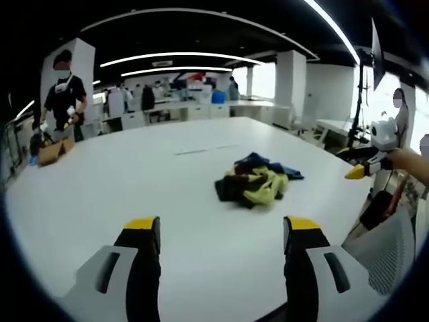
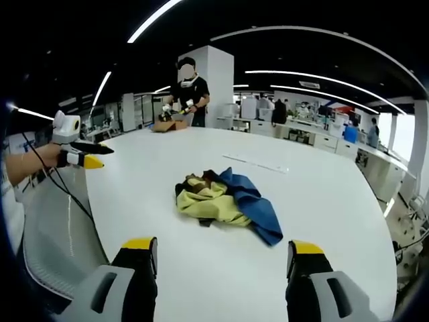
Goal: Fold the garment on the visible template until the final outline fits inside the template.
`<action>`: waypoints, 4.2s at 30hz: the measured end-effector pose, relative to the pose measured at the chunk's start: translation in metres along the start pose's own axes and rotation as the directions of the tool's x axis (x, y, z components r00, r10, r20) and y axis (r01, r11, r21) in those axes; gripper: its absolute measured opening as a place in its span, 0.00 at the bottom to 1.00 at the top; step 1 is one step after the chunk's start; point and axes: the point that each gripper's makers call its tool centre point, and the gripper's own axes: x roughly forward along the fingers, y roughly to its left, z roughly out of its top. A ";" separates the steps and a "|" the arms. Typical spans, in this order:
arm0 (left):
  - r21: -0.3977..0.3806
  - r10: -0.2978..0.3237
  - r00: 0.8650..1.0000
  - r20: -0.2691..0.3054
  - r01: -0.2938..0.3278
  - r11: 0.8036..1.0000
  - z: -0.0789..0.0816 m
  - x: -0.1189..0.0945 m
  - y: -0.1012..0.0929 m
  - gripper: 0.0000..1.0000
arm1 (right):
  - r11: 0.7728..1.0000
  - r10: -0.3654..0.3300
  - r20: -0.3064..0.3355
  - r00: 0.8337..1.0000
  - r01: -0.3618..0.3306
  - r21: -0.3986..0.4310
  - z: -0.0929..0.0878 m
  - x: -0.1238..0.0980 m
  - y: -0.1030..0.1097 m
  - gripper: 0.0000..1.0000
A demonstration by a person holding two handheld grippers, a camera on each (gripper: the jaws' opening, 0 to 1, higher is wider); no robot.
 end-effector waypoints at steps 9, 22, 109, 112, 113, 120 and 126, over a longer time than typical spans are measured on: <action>0.040 -0.058 0.998 -0.007 0.058 0.998 0.006 0.019 -0.009 0.62 | 1.000 0.024 0.009 1.000 -0.024 -0.015 0.009 0.013 0.001 0.70; 0.063 -0.145 0.989 -0.033 0.147 0.987 0.001 0.062 -0.010 0.51 | 0.994 0.093 -0.016 0.996 -0.094 -0.058 0.020 0.051 0.009 0.61; 0.058 -0.223 0.969 -0.104 0.230 0.971 0.007 0.179 -0.015 0.00 | 0.968 0.073 -0.037 0.997 -0.080 -0.238 0.072 0.170 -0.024 0.00; 0.032 -0.216 0.974 -0.074 0.219 0.975 0.015 0.172 -0.011 0.00 | 0.970 0.062 -0.016 0.998 -0.064 -0.233 0.079 0.163 -0.027 0.00; 0.029 -0.215 0.974 -0.069 0.217 0.976 0.017 0.170 -0.010 0.00 | 0.971 0.064 -0.004 0.998 -0.063 -0.229 0.082 0.161 -0.027 0.00; -0.027 -0.197 0.980 0.000 0.197 0.980 0.037 0.155 -0.003 0.00 | 0.983 0.033 0.049 0.998 -0.023 -0.180 0.098 0.148 -0.036 0.00; -0.074 -0.172 0.983 0.069 0.177 0.981 0.051 0.141 0.009 0.00 | 0.994 0.014 0.118 0.993 -0.001 -0.111 0.115 0.139 -0.049 0.00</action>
